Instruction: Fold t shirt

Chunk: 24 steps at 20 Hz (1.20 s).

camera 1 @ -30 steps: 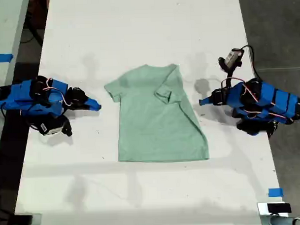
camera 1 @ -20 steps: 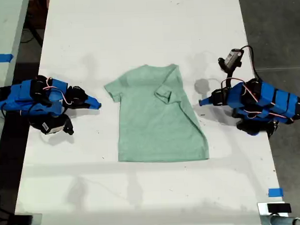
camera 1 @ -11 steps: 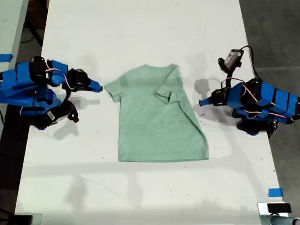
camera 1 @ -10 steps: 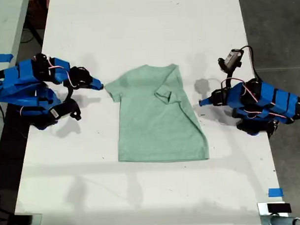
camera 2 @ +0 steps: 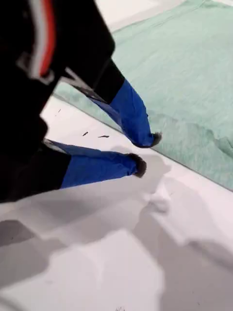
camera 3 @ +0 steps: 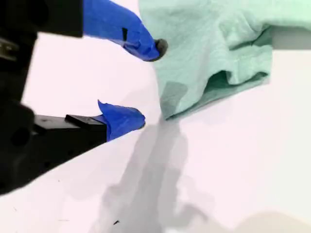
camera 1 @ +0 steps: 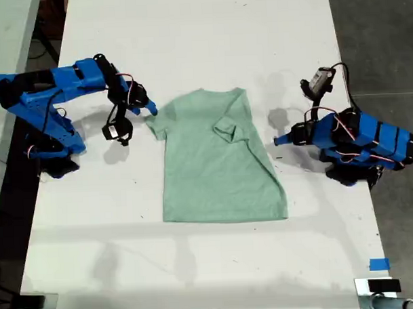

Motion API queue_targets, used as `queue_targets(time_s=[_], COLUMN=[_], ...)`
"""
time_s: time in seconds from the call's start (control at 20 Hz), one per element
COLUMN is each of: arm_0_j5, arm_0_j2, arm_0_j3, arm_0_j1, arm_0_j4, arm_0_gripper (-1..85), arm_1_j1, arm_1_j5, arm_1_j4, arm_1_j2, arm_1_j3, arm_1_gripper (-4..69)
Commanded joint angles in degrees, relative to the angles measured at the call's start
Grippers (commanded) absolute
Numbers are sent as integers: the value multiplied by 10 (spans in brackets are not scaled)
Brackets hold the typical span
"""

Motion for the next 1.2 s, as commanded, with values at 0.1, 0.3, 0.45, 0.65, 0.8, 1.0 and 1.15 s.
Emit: queue_targets(time_s=[0.1,0.3,0.45,0.65,0.8,1.0,1.15], arm_0_j5=[-1,-22,-39,-53,-50,-40,-44], arm_0_j2=[-120,-289,-235,-13,147,143,49], arm_0_j3=[-44,-85,-67,11,47,3,-92], arm_0_j1=[9,14,19,-5,-24,29,95], arm_0_j4=[-76,-108,-108,-53,-19,-76,-162], arm_0_gripper=[201,49,0,0,0,0,0], arm_1_j1=[-2,-3,-3,-6,-6,-9,-11], arm_1_j5=[2,3,4,4,3,3,4], arm_1_j4=[6,9,10,11,12,11,12], arm_1_j2=[10,18,23,28,29,29,29], arm_1_j3=[-15,-15,-15,-14,-14,-13,-11], arm_1_gripper=[71,71,70,70,70,70,70])
